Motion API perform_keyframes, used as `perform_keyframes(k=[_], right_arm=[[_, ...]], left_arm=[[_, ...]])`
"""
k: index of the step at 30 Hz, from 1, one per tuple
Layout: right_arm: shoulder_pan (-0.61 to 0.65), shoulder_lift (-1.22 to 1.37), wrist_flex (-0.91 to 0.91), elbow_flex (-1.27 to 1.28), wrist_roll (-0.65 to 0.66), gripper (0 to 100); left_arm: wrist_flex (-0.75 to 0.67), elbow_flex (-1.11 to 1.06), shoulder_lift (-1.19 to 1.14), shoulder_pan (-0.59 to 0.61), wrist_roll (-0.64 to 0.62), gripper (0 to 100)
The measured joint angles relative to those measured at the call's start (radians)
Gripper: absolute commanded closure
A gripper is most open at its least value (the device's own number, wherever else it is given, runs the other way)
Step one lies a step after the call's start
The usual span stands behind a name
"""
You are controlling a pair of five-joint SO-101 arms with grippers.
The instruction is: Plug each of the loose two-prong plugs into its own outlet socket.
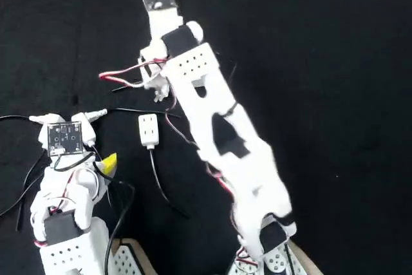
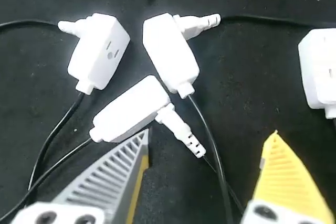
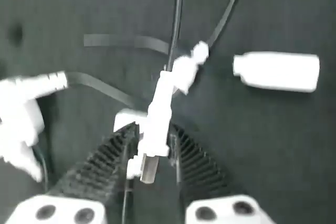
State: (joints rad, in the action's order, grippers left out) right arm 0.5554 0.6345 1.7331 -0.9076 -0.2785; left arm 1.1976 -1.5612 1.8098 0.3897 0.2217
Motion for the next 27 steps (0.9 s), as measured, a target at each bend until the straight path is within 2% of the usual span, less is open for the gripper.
perform_keyframes(k=[8,13,17,21,24,27], right_arm=[[-0.002,-0.769,-0.005,0.824,0.112,98.7],[-0.14,-1.162,-0.089,1.284,0.221,98.7],[-0.265,-1.323,-0.27,1.657,0.348,98.7],[-0.321,-1.387,-0.493,1.95,0.436,98.7],[-0.322,-1.398,-0.598,2.048,0.454,98.7],[-0.324,-1.398,-0.618,2.056,0.46,98.7]], left_arm=[[0.0,-0.017,0.003,-0.014,0.0,67],[0.0,-0.025,0.0,-0.049,0.0,67],[-0.02,-0.049,0.0,-0.071,0.0,67],[-0.063,-0.08,0.0,-0.083,0.0,67],[-0.068,-0.08,0.0,-0.083,0.0,67],[-0.069,-0.08,0.0,-0.083,0.0,67]])
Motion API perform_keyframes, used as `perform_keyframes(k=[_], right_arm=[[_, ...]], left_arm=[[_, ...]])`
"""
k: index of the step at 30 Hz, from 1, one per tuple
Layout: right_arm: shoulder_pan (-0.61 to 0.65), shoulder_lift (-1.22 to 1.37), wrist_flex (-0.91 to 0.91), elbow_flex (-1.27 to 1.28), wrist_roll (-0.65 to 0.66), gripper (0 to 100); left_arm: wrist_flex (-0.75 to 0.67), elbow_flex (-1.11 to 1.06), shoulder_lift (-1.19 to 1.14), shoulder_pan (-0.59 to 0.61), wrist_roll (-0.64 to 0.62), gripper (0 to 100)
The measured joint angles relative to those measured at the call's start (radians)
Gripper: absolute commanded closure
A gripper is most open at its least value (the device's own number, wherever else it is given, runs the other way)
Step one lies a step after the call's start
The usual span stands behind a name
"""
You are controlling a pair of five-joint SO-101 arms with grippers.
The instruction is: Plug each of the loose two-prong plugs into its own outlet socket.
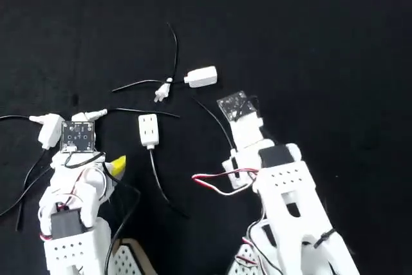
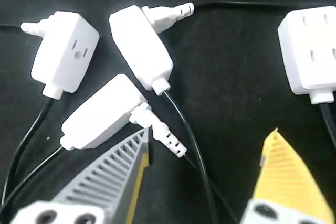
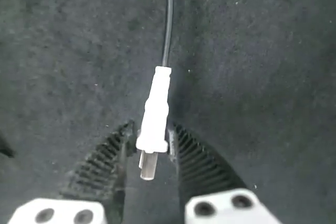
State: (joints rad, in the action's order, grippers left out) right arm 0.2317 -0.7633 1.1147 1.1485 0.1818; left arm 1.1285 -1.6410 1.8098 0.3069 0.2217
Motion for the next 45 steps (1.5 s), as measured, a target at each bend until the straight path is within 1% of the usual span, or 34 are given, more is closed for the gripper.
perform_keyframes(k=[4,8,10,14,17,20,26,28,32,35,38,40,45], right_arm=[[0.006,0.0,-0.008,0.006,0.043,97.3],[0.055,0.0,-0.012,0.006,0.048,86.9],[0.077,0.0,-0.015,0.006,0.048,84.6],[0.1,0.002,-0.015,0.006,0.048,84.6],[0.103,0.058,-0.015,-0.005,0.048,84.6],[0.106,0.169,-0.015,-0.075,0.04,84.6],[0.103,0.47,-0.015,-0.27,0.032,84.7],[0.078,0.563,-0.002,-0.345,0.054,84.7],[0.011,0.712,0.095,-0.483,0.163,84.8],[-0.06,0.769,0.173,-0.562,0.233,84.8],[-0.114,0.792,0.206,-0.589,0.276,90.4],[-0.112,0.796,0.21,-0.589,0.276,92.8],[-0.06,0.798,0.216,-0.591,0.256,90.7]], left_arm=[[0.0,0.0,0.0,0.0,0.0,67],[0.0,0.0,0.0,0.0,0.0,67],[0.0,0.0,0.0,0.0,0.0,67],[0.0,0.0,0.0,0.0,0.0,67],[0.0,0.0,0.0,0.0,0.0,67],[0.0,0.0,0.0,0.0,0.0,67],[0.0,0.0,0.0,0.0,0.0,67],[0.0,0.0,0.0,0.0,0.0,67],[0.0,0.0,0.0,0.0,0.0,67],[0.0,0.0,0.0,0.0,0.0,67],[0.0,0.0,0.0,0.0,0.0,67],[0.0,0.0,0.0,0.0,0.0,67],[0.0,0.0,0.0,0.0,0.0,67]])
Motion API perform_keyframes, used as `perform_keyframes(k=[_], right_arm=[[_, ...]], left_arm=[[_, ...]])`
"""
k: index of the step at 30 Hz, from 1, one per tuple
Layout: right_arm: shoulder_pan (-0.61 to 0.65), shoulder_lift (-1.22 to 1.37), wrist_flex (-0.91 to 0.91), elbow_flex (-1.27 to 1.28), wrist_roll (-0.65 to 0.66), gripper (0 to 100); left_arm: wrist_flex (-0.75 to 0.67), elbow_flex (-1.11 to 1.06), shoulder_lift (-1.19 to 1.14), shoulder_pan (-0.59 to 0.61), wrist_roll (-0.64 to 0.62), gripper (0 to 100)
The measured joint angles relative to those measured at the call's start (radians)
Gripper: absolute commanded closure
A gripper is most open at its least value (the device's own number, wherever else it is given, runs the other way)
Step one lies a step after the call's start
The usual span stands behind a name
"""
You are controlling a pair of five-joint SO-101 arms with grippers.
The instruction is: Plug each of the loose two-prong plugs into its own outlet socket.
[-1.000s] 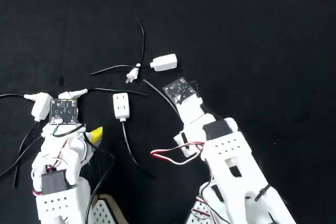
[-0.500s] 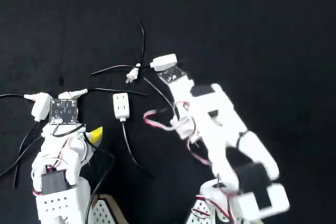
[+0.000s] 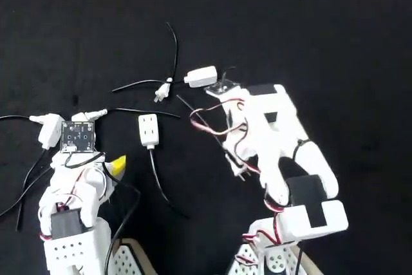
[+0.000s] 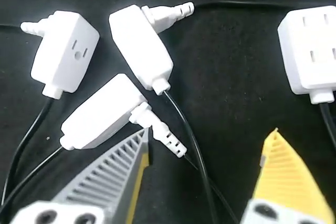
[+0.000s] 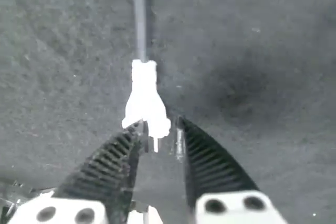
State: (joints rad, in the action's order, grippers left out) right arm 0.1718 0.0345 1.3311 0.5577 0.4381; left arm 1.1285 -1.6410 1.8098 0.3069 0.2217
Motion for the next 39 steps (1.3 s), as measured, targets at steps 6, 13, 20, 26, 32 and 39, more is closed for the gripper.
perform_keyframes(k=[6,13,20,26,32,39], right_arm=[[0.049,0.011,0.0,0.0,-0.072,90.0],[0.061,0.012,0.003,0.0,-0.133,90.0],[0.064,0.107,-0.018,-0.006,-0.137,90.3],[0.064,0.157,-0.035,-0.015,-0.14,90.7],[0.068,0.158,-0.04,-0.023,-0.16,94.9],[0.068,0.161,-0.026,-0.054,-0.163,97.1]], left_arm=[[0.0,-0.009,0.0,0.0,0.0,67],[0.0,-0.009,0.0,0.0,0.0,67],[0.0,-0.009,0.0,0.0,0.0,67],[0.0,-0.009,0.0,0.0,0.0,67],[0.0,-0.009,0.0,0.0,0.0,67],[0.0,-0.009,0.0,0.0,0.0,67]])
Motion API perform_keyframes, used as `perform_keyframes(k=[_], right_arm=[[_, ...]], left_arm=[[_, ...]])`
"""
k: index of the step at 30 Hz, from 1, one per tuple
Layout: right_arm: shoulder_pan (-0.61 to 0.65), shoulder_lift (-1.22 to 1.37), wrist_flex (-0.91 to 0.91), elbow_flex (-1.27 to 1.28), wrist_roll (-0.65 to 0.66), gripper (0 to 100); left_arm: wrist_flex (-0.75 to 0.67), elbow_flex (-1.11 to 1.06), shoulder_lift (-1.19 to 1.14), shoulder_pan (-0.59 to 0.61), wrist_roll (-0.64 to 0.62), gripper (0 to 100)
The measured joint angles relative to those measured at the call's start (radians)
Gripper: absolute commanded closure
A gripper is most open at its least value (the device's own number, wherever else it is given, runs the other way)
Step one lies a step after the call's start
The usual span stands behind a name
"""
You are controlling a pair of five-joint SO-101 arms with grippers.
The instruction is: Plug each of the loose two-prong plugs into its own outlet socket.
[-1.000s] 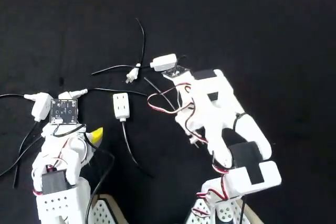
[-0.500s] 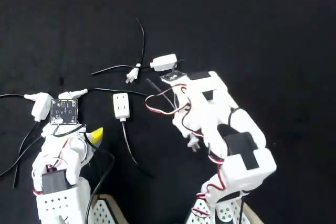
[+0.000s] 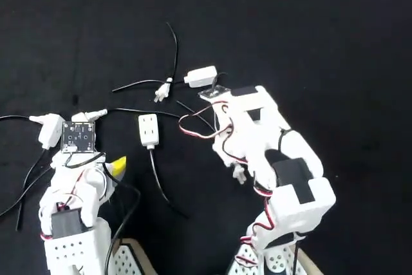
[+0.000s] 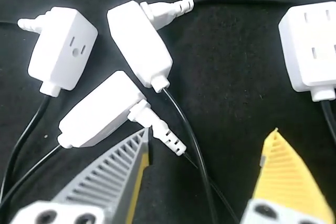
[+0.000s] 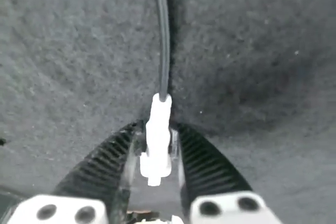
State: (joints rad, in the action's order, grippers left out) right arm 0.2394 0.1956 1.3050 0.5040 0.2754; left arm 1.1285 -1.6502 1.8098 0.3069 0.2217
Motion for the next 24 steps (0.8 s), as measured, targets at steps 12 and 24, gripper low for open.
perform_keyframes(k=[12,24], right_arm=[[0.002,-0.23,0.074,0.025,-0.069,98.7],[0.002,-0.733,-0.29,0.311,-0.305,98.7]], left_arm=[[0.0,0.014,0.0,0.0,0.0,66],[-0.101,0.118,-0.077,-0.213,-0.19,66]])
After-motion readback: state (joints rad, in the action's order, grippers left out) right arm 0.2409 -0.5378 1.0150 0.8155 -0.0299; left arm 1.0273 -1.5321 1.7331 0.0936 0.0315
